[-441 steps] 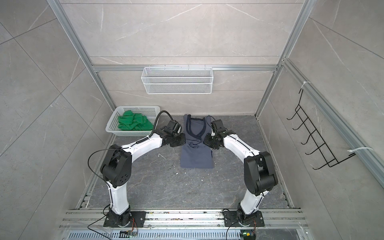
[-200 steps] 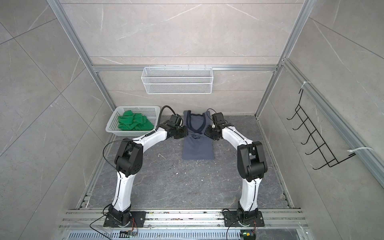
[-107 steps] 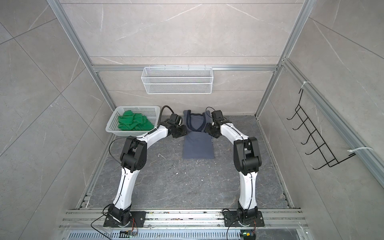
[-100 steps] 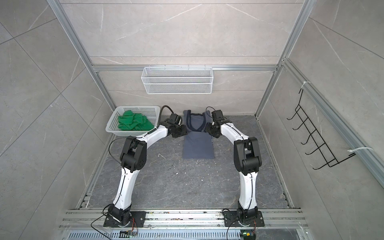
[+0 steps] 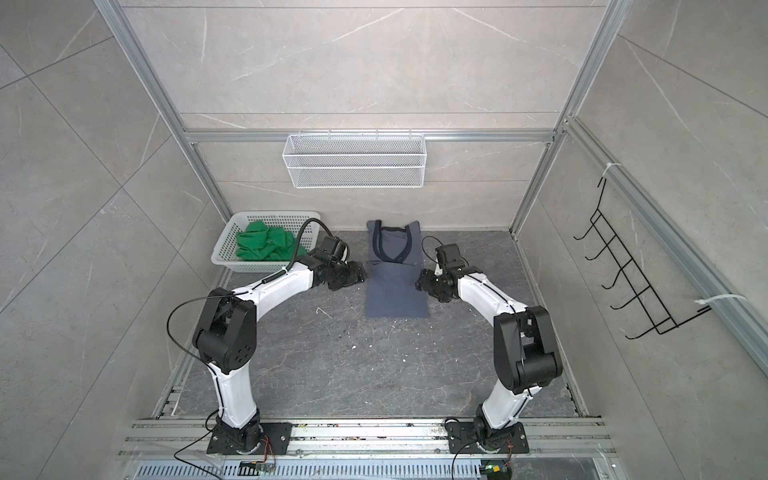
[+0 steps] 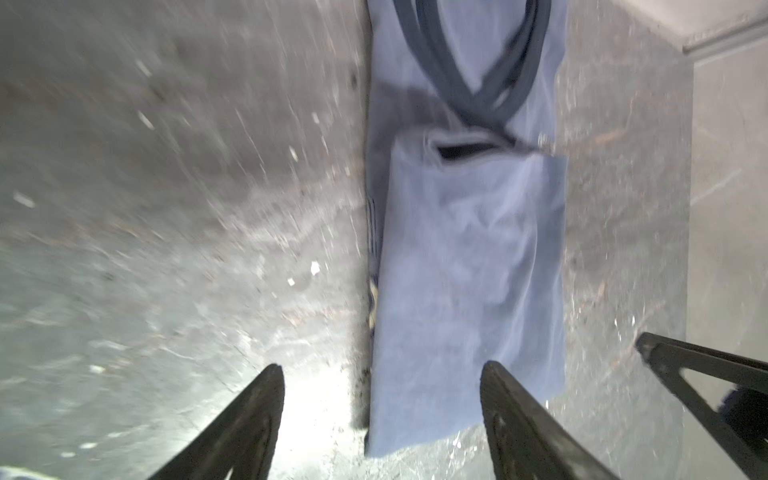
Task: Fold and stack the tank tops
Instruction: 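Release the fold and grasp the new near edge with both grippers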
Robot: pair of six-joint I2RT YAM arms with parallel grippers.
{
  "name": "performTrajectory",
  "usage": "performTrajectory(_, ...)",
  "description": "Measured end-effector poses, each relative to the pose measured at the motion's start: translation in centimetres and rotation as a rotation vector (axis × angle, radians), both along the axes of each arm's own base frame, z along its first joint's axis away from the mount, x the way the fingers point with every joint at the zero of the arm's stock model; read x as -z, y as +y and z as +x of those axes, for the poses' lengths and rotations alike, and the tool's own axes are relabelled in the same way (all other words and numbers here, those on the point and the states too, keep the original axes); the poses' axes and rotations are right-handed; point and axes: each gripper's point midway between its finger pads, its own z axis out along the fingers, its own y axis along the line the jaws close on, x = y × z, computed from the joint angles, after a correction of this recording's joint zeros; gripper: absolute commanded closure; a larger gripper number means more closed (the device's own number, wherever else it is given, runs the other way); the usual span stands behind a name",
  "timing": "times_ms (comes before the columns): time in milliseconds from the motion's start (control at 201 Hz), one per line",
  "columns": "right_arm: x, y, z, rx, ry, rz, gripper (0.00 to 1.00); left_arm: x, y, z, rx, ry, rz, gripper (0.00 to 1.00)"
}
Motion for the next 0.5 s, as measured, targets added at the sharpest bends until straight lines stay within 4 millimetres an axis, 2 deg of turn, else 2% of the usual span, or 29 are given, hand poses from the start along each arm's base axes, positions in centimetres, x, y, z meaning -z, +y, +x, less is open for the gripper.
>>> performTrajectory(105,2.4,0.1,-2.2,-0.001,0.059,0.030,0.31,3.1,-1.0,-3.4,0.043,0.086,0.002,0.23)
performTrajectory(239,4.1,0.5,-3.8,-0.009,0.104,0.085,0.33,5.0,-2.4,-6.0,0.081,0.137,-0.025,0.24)
performTrajectory(348,4.6,0.1,-4.1,0.006,0.111,0.133,0.35,6.0,-2.7,-6.8,0.079,0.150,-0.053,0.24)
performTrajectory(498,5.0,-0.2,-4.1,0.019,0.102,0.171,0.40,5.7,-3.0,-6.3,0.061,0.134,-0.098,0.26)
